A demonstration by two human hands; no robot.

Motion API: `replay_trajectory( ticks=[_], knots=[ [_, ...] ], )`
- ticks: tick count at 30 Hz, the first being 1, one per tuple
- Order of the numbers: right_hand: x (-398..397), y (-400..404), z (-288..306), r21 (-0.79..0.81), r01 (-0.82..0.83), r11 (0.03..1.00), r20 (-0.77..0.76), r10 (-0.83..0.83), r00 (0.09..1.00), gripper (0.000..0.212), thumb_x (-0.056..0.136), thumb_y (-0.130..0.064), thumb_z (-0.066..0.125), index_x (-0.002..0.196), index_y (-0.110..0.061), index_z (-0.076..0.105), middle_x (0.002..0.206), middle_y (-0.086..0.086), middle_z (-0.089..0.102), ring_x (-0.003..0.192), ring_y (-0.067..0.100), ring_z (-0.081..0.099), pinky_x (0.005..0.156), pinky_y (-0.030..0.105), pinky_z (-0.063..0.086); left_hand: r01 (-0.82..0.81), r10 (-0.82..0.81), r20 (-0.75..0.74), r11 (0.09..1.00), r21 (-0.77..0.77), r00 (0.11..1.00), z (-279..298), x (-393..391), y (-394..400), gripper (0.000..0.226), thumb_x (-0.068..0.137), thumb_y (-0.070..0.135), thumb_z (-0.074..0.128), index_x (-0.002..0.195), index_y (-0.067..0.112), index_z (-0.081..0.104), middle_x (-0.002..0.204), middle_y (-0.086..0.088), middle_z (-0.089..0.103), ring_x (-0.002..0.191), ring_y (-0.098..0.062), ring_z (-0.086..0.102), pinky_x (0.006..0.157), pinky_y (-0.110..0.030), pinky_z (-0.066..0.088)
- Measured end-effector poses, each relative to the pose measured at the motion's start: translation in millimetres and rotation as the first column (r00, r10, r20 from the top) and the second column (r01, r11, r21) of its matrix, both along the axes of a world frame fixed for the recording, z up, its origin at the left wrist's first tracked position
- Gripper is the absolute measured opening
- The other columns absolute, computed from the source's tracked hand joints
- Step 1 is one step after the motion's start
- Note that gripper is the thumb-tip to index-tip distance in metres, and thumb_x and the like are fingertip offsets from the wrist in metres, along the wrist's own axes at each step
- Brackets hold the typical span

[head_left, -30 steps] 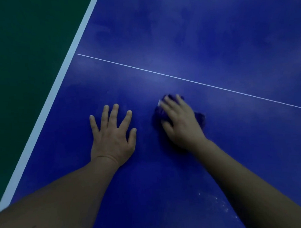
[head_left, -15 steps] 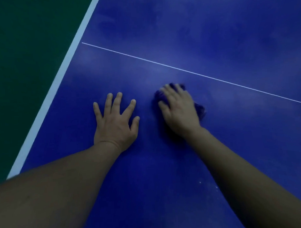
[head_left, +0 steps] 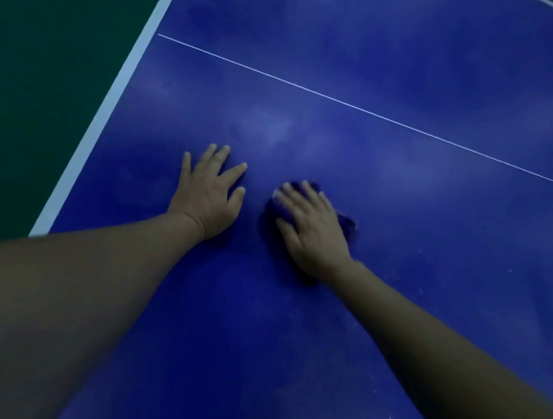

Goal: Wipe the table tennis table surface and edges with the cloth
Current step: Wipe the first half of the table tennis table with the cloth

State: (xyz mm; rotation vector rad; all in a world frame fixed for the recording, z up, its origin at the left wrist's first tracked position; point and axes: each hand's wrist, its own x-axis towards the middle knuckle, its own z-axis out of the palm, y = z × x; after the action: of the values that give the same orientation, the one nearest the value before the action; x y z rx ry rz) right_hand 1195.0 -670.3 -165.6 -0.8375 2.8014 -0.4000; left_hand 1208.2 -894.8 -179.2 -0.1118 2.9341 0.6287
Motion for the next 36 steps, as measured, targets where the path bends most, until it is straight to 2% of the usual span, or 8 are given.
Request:
replay_trajectory(
  ticks=[5, 12, 19, 23, 25, 27, 33, 36],
  knots=[
    [65.7, 47.3, 7.5, 0.047, -0.379, 0.924, 0.086, 0.374, 0.923, 0.058, 0.102, -0.045, 0.039, 0.155, -0.023, 0.036, 0.163, -0.007, 0.027, 0.155, 0.020, 0.010, 0.126, 0.042, 0.008, 0.056, -0.056, 0.000, 0.998, -0.041, 0.998, 5.4, 107.4, 14.1, 0.062, 0.098, 0.045, 0.026, 0.154, 0.022, 0.039, 0.167, -0.007, 0.020, 0.155, -0.023, 0.010, 0.123, -0.058, 0.003],
    [58.4, -9.7, -1.7, 0.051, 0.049, 0.998, 0.036, -0.050, 0.998, 0.057, 0.104, -0.044, 0.041, 0.155, -0.021, 0.036, 0.163, -0.006, 0.027, 0.155, 0.020, 0.010, 0.125, 0.044, 0.008, -0.044, 0.058, 0.046, 0.964, -0.263, 0.997, -9.6, 214.2, 21.6, 0.065, 0.098, 0.046, 0.029, 0.157, 0.018, 0.029, 0.167, -0.013, 0.018, 0.154, -0.033, 0.013, 0.119, -0.067, 0.011],
    [134.4, 54.8, -2.4, 0.061, -0.460, 0.886, 0.060, 0.457, 0.888, 0.061, 0.103, -0.047, 0.038, 0.158, -0.022, 0.028, 0.164, -0.005, 0.024, 0.155, 0.022, 0.008, 0.125, 0.046, 0.009, -0.039, 0.054, 0.053, 0.967, -0.251, 0.997, -10.9, 213.2, 20.1, 0.065, 0.099, 0.047, 0.029, 0.156, 0.017, 0.032, 0.166, -0.013, 0.021, 0.154, -0.034, 0.012, 0.118, -0.068, 0.012],
    [72.7, 43.2, 1.4, 0.007, -0.179, 0.984, 0.073, 0.179, 0.981, 0.059, 0.099, -0.043, 0.039, 0.152, -0.017, 0.041, 0.160, -0.002, 0.034, 0.153, 0.025, 0.018, 0.123, 0.051, 0.019, -0.043, 0.056, 0.044, 0.966, -0.255, 0.997, -11.6, 215.2, 19.3, 0.065, 0.098, 0.047, 0.029, 0.156, 0.017, 0.032, 0.166, -0.014, 0.020, 0.154, -0.034, 0.011, 0.119, -0.068, 0.011],
    [57.2, 9.6, -1.2, 0.010, 0.048, 0.999, 0.052, -0.049, 0.997, 0.060, 0.101, -0.046, 0.033, 0.154, -0.019, 0.039, 0.162, -0.004, 0.031, 0.154, 0.021, 0.014, 0.125, 0.046, 0.011, -0.038, 0.052, 0.048, 0.966, -0.257, 0.998, -10.6, 214.3, 19.3, 0.065, 0.098, 0.048, 0.029, 0.156, 0.018, 0.031, 0.166, -0.014, 0.020, 0.155, -0.034, 0.010, 0.119, -0.068, 0.010],
    [66.2, -13.1, -4.3, 0.015, 0.110, 0.994, 0.041, -0.111, 0.993, 0.060, 0.101, -0.046, 0.033, 0.154, -0.020, 0.038, 0.163, -0.004, 0.030, 0.154, 0.020, 0.013, 0.125, 0.041, 0.006, -0.037, 0.052, 0.054, 0.966, -0.258, 0.997, -10.0, 214.0, 19.1, 0.066, 0.097, 0.049, 0.028, 0.156, 0.018, 0.030, 0.166, -0.013, 0.019, 0.155, -0.034, 0.009, 0.119, -0.068, 0.010],
    [163.1, 40.8, 2.8, 0.054, -0.397, 0.916, 0.114, 0.390, 0.914, 0.060, 0.104, -0.046, 0.037, 0.158, -0.021, 0.028, 0.165, -0.005, 0.022, 0.155, 0.020, 0.006, 0.124, 0.045, 0.008, -0.017, 0.034, 0.073, 0.975, -0.220, 0.997, -6.8, 215.8, 16.8, 0.070, 0.096, 0.054, 0.028, 0.157, 0.019, 0.030, 0.167, -0.013, 0.014, 0.155, -0.033, 0.005, 0.120, -0.066, 0.007],
    [135.5, 66.7, 7.4, 0.072, -0.484, 0.872, 0.166, 0.468, 0.868, 0.060, 0.103, -0.045, 0.037, 0.156, -0.020, 0.031, 0.164, -0.006, 0.023, 0.155, 0.019, 0.006, 0.125, 0.046, 0.009, -0.010, 0.019, 0.053, 0.986, -0.168, 0.998, -2.9, 217.4, 15.6, 0.071, 0.095, 0.055, 0.029, 0.156, 0.020, 0.033, 0.167, -0.014, 0.015, 0.155, -0.033, 0.004, 0.120, -0.066, 0.003]
  ],
)
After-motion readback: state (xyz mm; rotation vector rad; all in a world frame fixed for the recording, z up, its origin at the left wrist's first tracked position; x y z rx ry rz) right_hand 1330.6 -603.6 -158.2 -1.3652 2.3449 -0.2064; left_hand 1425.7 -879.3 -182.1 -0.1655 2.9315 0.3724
